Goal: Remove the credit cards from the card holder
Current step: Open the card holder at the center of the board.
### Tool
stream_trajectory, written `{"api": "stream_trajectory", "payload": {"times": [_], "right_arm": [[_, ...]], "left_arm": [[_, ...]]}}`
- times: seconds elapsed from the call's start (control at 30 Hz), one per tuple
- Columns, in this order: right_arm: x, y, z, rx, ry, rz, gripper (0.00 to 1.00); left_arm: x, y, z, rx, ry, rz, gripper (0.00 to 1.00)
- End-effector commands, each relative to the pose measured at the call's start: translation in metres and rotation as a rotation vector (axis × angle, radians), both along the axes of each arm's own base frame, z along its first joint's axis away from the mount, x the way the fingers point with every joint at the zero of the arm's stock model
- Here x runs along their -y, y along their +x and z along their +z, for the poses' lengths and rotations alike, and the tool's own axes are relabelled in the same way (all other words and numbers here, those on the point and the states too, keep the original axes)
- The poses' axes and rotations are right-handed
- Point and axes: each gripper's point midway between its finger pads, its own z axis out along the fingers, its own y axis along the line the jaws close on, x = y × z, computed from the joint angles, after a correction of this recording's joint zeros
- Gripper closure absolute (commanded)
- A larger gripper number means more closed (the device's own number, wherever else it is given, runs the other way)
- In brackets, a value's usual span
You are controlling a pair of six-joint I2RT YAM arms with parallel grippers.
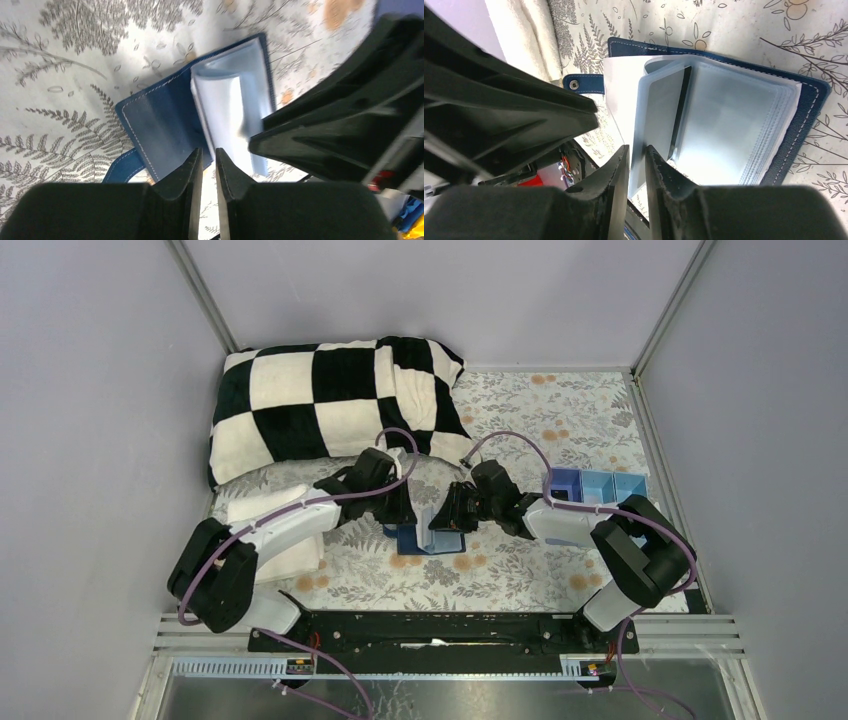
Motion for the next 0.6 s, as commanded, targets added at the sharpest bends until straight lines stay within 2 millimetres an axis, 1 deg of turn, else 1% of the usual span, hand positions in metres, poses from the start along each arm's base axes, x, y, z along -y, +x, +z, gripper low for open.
{"api": "stream_trajectory", "payload": {"times": [0.0,0.1,0.2,0.33,0.5,0.57], "right_arm": [[-0.001,0.004,0.006,0.029,0.003,-0.023,0.75],[-0.003,0.004,0.006,0.026,0.006,-0.019,0.75],[-0.004,0.004,0.008,0.030,0.016,-0.016,0.70],[-0.005,0.004,0.010,0.030,0.031,-0.015,0.66],[-0.010,0.005,0.015,0.036,0.067,-0.014,0.66],[-0.010,0.006,0.016,0.042,0.070,-0.019,0.68]], "left_arm": [[0.009,0.016,0.037,0.087,-0.061,-0.007,0.80],[0.009,0.018,0.042,0.087,-0.088,-0.002,0.80],[0.009,0.020,0.049,0.091,-0.135,0.003,0.80],[0.010,0.021,0.049,0.079,-0.153,0.002,0.80],[0.009,0.022,0.049,0.074,-0.171,0.004,0.80],[0.010,0.022,0.048,0.070,-0.177,0.001,0.80]]}}
